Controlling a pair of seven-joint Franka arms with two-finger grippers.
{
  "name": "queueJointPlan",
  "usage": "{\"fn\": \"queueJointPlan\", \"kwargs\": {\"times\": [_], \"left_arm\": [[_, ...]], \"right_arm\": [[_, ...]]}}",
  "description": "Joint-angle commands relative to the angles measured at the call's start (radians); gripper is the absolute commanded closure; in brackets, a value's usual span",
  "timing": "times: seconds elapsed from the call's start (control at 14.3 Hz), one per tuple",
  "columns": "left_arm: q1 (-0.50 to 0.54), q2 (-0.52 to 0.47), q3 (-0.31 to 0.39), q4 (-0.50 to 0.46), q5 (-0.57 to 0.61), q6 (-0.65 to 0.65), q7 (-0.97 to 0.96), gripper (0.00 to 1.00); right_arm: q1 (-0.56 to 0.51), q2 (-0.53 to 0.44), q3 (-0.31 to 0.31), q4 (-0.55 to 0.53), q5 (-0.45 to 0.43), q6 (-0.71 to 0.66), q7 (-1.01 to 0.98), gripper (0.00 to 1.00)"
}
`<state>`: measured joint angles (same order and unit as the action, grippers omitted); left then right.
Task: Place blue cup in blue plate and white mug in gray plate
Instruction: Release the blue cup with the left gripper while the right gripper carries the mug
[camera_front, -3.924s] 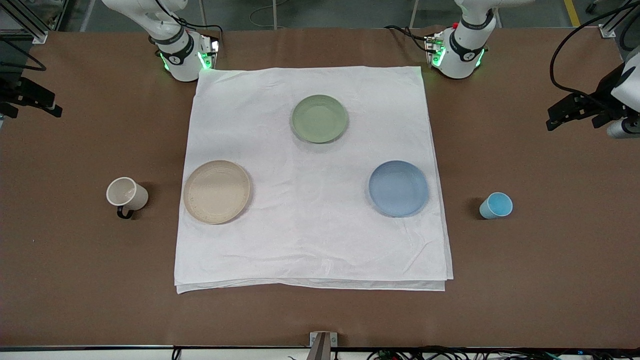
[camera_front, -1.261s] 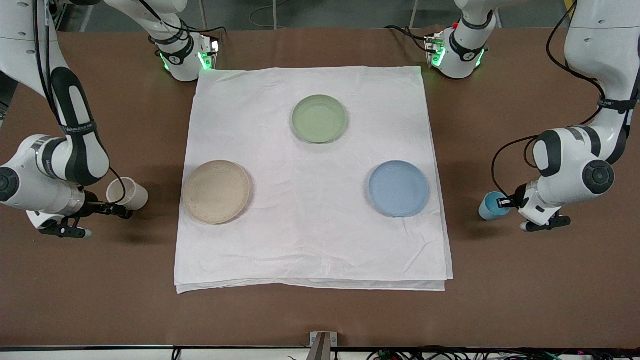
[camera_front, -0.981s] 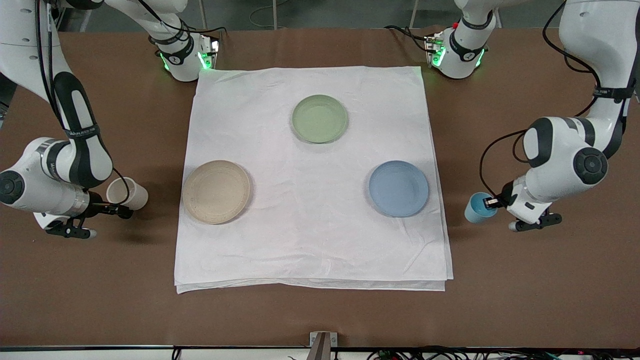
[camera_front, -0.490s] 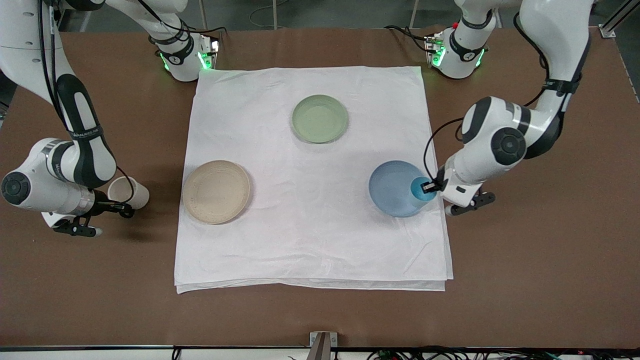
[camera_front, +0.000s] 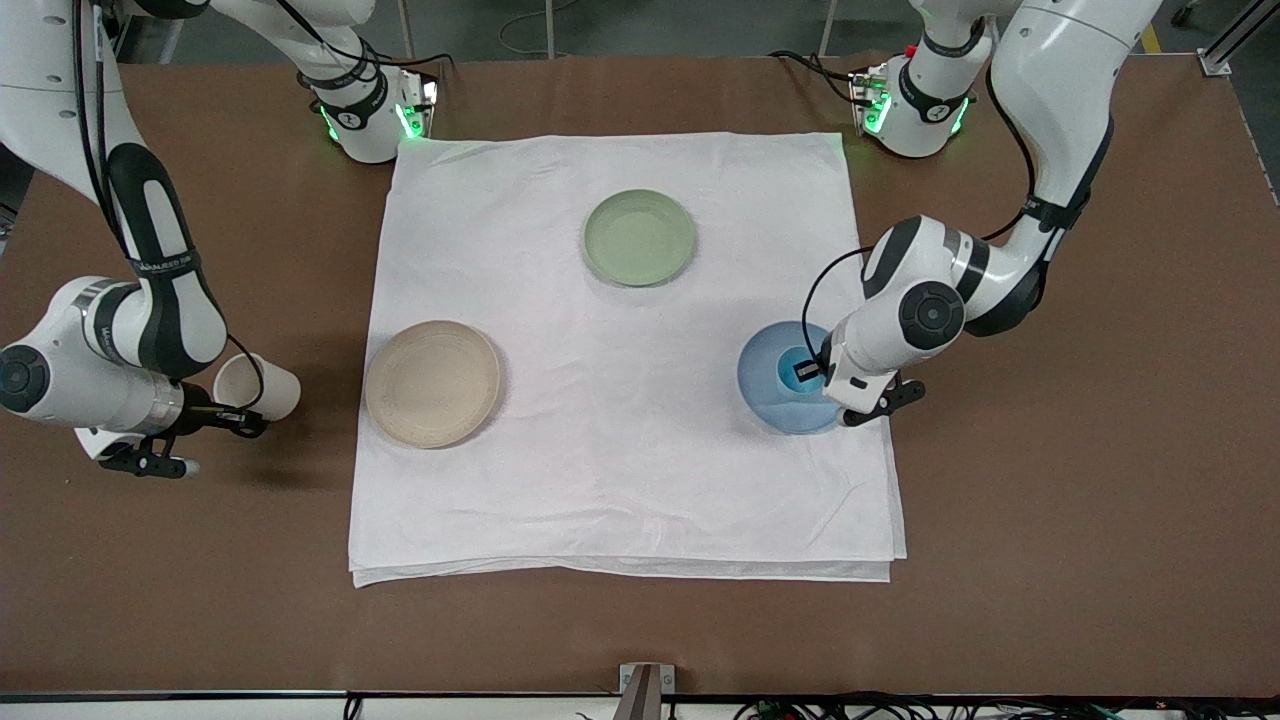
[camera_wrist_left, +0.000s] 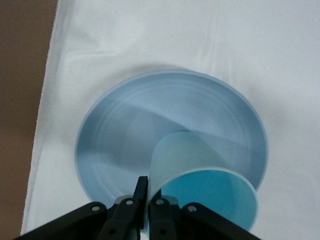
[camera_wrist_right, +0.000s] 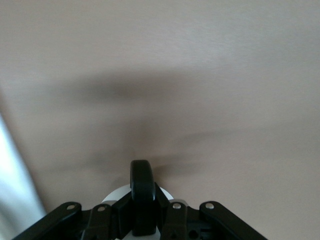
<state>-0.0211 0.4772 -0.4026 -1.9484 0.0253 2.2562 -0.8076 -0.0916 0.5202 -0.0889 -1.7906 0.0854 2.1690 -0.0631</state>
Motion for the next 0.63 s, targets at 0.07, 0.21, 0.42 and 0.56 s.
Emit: {"fn": "queueJointPlan", "kwargs": {"times": [0.07, 0.21, 0.42, 0.56], "left_arm": [[0.015, 0.003, -0.002, 0.031, 0.028, 0.002, -0.024, 0.01], [0.030, -0.055, 0.004, 0.067, 0.027, -0.036, -0.025, 0.00], [0.067, -0.094, 0.004, 0.277, 0.030, -0.306, 0.078, 0.00], [0.076, -0.092, 0.010, 0.441, 0.030, -0.464, 0.166, 0.00]], "right_arm": [[0.137, -0.075, 0.000, 0.000, 0.019, -0.097, 0.213, 1.00], [0.226, -0.092, -0.002, -0.013, 0.017, -0.107, 0.339, 1.00], [0.346, -0.101, -0.006, -0.033, 0.004, -0.098, 0.459, 1.00], [0.395, -0.101, -0.009, -0.067, -0.010, -0.059, 0.457, 1.00]]}}
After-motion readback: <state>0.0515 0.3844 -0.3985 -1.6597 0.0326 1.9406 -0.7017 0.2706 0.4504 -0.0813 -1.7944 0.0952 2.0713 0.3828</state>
